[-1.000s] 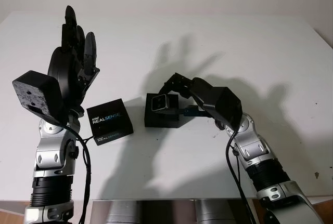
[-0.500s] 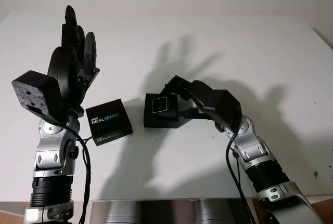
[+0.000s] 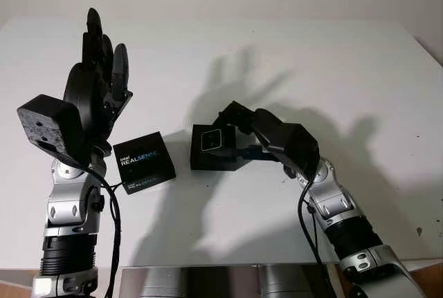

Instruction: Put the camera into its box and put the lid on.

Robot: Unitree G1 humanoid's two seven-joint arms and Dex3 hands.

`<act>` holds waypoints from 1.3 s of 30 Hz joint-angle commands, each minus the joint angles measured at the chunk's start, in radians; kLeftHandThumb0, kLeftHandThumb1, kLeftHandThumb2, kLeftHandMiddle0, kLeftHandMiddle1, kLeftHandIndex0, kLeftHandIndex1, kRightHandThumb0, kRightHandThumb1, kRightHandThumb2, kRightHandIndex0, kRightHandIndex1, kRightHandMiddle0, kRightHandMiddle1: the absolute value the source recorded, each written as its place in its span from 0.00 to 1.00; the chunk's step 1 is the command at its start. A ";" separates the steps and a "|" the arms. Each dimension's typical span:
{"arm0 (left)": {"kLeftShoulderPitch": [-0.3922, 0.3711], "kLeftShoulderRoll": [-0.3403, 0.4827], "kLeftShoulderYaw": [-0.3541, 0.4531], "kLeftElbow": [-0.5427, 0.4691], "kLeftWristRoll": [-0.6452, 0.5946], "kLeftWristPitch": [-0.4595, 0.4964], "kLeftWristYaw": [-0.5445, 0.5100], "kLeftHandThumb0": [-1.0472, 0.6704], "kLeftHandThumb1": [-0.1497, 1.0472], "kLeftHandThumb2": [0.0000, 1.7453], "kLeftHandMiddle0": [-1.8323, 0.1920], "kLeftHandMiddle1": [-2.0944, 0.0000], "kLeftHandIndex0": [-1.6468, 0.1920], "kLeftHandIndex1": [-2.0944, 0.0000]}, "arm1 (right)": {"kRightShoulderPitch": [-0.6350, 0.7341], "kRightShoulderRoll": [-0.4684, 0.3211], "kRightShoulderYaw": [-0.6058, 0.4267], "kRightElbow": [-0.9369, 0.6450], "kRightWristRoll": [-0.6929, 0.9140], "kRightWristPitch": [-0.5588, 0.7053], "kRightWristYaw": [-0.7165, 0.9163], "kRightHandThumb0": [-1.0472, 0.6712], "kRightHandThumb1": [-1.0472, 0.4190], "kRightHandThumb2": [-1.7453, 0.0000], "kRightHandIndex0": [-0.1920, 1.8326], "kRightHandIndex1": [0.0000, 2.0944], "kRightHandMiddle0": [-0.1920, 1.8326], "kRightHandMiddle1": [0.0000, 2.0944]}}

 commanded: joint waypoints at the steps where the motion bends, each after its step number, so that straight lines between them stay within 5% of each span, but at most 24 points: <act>1: 0.006 0.007 0.004 -0.021 -0.001 0.001 0.001 0.18 1.00 0.33 1.00 1.00 1.00 1.00 | 0.016 0.020 0.010 0.015 0.008 -0.010 0.005 0.34 0.03 0.97 0.23 0.03 0.21 0.86; 15: 0.013 0.027 0.008 -0.045 0.000 0.033 -0.009 0.18 1.00 0.33 1.00 1.00 1.00 1.00 | 0.014 0.066 -0.047 0.074 0.115 0.054 0.045 0.32 0.03 0.97 0.23 0.03 0.24 0.81; 39: 0.003 0.039 0.005 -0.048 0.000 0.044 -0.012 0.18 1.00 0.34 1.00 1.00 1.00 1.00 | 0.027 0.070 -0.026 0.090 0.078 0.035 0.005 0.32 0.03 0.97 0.24 0.03 0.25 0.80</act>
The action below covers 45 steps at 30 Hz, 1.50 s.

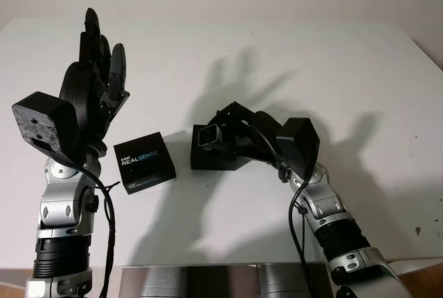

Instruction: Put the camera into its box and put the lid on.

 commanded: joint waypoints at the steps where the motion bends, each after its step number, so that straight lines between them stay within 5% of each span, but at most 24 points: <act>1: -0.005 0.009 0.002 -0.014 0.001 -0.006 -0.003 0.18 1.00 0.34 1.00 1.00 1.00 1.00 | 0.026 -0.007 0.036 0.038 -0.044 -0.010 -0.011 0.31 0.03 0.97 0.24 0.03 0.25 0.80; 7: -0.002 0.011 0.004 -0.018 0.000 -0.005 -0.004 0.18 1.00 0.33 1.00 1.00 1.00 1.00 | 0.013 -0.070 0.138 0.032 -0.248 -0.083 -0.083 0.28 0.01 0.97 0.22 0.02 0.19 0.74; 11: 0.000 0.012 0.005 -0.021 0.000 -0.004 -0.004 0.18 1.00 0.33 1.00 1.00 1.00 1.00 | 0.014 -0.113 0.190 -0.001 -0.377 -0.122 -0.147 0.23 0.06 0.97 0.12 0.02 0.16 0.25; 15: 0.001 0.016 0.003 -0.020 0.004 -0.006 -0.007 0.19 1.00 0.34 1.00 1.00 1.00 1.00 | 0.028 -0.153 0.224 -0.063 -0.479 -0.140 -0.206 0.23 0.05 0.97 0.07 0.01 0.17 0.13; 27: 0.003 0.019 0.003 -0.019 0.004 -0.010 -0.011 0.19 1.00 0.33 1.00 1.00 1.00 1.00 | 0.087 -0.263 0.224 -0.291 -0.628 -0.165 -0.300 0.22 0.02 0.97 0.00 0.01 0.07 0.03; 37: -0.003 0.017 0.000 -0.015 0.009 -0.006 -0.008 0.18 1.00 0.33 1.00 1.00 1.00 1.00 | 0.097 -0.305 0.098 -0.554 -0.567 -0.155 -0.273 0.19 0.01 0.97 0.00 0.00 0.02 0.02; 45: -0.002 0.012 -0.002 -0.022 0.010 0.004 -0.001 0.18 1.00 0.34 1.00 1.00 1.00 1.00 | 0.034 -0.298 0.030 -0.547 -0.496 -0.154 -0.266 0.18 0.00 0.96 0.00 0.01 0.02 0.02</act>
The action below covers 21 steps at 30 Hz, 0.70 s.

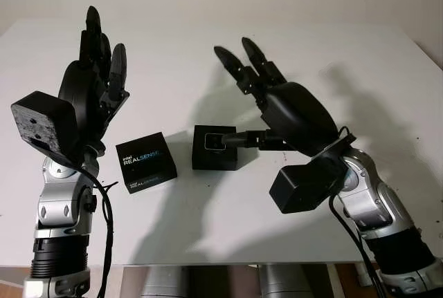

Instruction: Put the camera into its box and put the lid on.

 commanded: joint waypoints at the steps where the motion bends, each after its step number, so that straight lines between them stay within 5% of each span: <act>1: -0.001 0.002 -0.001 -0.019 0.005 0.000 0.006 0.18 1.00 0.34 1.00 1.00 1.00 1.00 | -0.029 0.000 -0.025 0.011 0.021 0.001 -0.004 0.18 0.00 0.96 0.00 0.01 0.02 0.02; 13: 0.007 0.037 0.006 -0.008 0.076 -0.018 0.031 0.22 1.00 0.26 0.93 0.97 0.94 0.97 | -0.054 0.106 -0.104 0.167 0.394 0.113 0.156 0.18 0.00 0.92 0.02 0.03 0.04 0.03; 21: 0.061 0.251 -0.031 -0.048 0.265 -0.013 -0.075 0.19 1.00 0.13 0.77 0.93 0.79 0.90 | -0.132 0.137 -0.211 0.283 0.628 0.142 0.246 0.16 0.00 0.91 0.01 0.01 0.03 0.03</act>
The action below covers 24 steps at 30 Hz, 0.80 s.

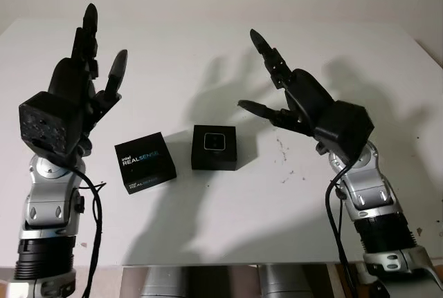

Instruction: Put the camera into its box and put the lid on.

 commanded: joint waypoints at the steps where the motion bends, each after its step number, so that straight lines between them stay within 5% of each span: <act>1: 0.020 0.076 -0.013 -0.042 0.021 -0.001 -0.059 0.18 1.00 0.10 0.78 0.93 0.80 0.90 | -0.030 0.000 -0.033 -0.002 0.035 0.020 0.007 0.16 0.00 0.91 0.02 0.02 0.03 0.03; 9: 0.095 0.305 -0.021 -0.090 0.033 -0.050 -0.340 0.14 0.92 0.02 0.87 0.98 0.91 0.95 | -0.083 -0.028 -0.134 -0.001 0.146 0.135 0.020 0.16 0.00 0.87 0.03 0.03 0.05 0.03; 24: 0.223 0.382 -0.106 -0.186 0.197 -0.045 -0.443 0.06 0.88 0.03 0.94 0.99 0.96 0.98 | -0.162 -0.064 -0.228 0.089 0.199 0.124 0.011 0.17 0.00 0.83 0.04 0.03 0.05 0.03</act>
